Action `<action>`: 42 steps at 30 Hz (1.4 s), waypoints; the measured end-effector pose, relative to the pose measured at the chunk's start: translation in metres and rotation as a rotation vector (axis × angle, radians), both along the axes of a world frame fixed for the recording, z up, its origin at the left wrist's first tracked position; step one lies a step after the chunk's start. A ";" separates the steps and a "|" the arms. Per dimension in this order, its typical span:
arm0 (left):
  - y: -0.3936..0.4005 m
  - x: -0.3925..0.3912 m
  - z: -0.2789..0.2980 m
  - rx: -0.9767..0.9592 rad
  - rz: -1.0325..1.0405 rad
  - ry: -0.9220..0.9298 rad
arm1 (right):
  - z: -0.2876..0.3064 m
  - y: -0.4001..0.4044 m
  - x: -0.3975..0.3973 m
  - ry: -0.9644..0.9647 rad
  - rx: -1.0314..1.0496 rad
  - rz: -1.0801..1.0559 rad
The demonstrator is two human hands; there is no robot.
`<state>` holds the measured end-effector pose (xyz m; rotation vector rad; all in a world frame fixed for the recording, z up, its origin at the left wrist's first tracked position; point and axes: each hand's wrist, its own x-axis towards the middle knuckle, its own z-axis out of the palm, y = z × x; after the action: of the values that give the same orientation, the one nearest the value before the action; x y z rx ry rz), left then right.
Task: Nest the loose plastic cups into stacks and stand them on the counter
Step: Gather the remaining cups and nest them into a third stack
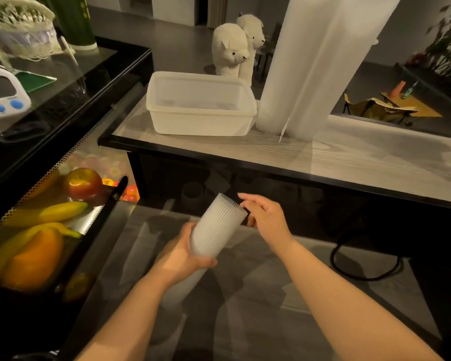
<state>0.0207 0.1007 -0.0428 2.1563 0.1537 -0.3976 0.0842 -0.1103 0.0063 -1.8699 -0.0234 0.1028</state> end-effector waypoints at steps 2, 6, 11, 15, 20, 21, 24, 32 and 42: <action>0.005 0.002 -0.001 0.007 0.013 -0.016 | -0.013 0.008 0.023 0.072 -0.210 -0.091; 0.011 0.002 -0.003 0.027 0.036 -0.025 | -0.025 0.028 0.057 0.205 -0.691 0.021; 0.016 0.006 -0.003 0.022 0.079 -0.013 | -0.026 0.057 0.094 0.398 -0.533 0.104; 0.024 0.010 -0.004 0.056 0.081 -0.017 | -0.032 0.064 0.114 0.270 -0.529 0.169; 0.030 0.016 -0.004 0.067 0.099 0.005 | -0.041 0.060 0.118 0.211 -0.654 0.247; 0.030 0.017 -0.004 0.066 0.099 0.008 | -0.041 0.059 0.118 0.203 -0.676 0.260; 0.030 0.016 -0.004 0.072 0.093 0.007 | -0.041 0.057 0.117 0.197 -0.710 0.245; 0.026 0.012 -0.001 0.131 0.030 0.020 | -0.024 0.009 0.059 0.149 -0.411 -0.166; -0.001 -0.004 0.009 0.121 -0.059 0.020 | 0.015 -0.028 -0.018 -0.059 0.016 -0.160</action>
<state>0.0166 0.1002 -0.0339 2.2804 0.1291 -0.4543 0.0666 -0.1385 0.0213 -1.8512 0.0849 -0.0625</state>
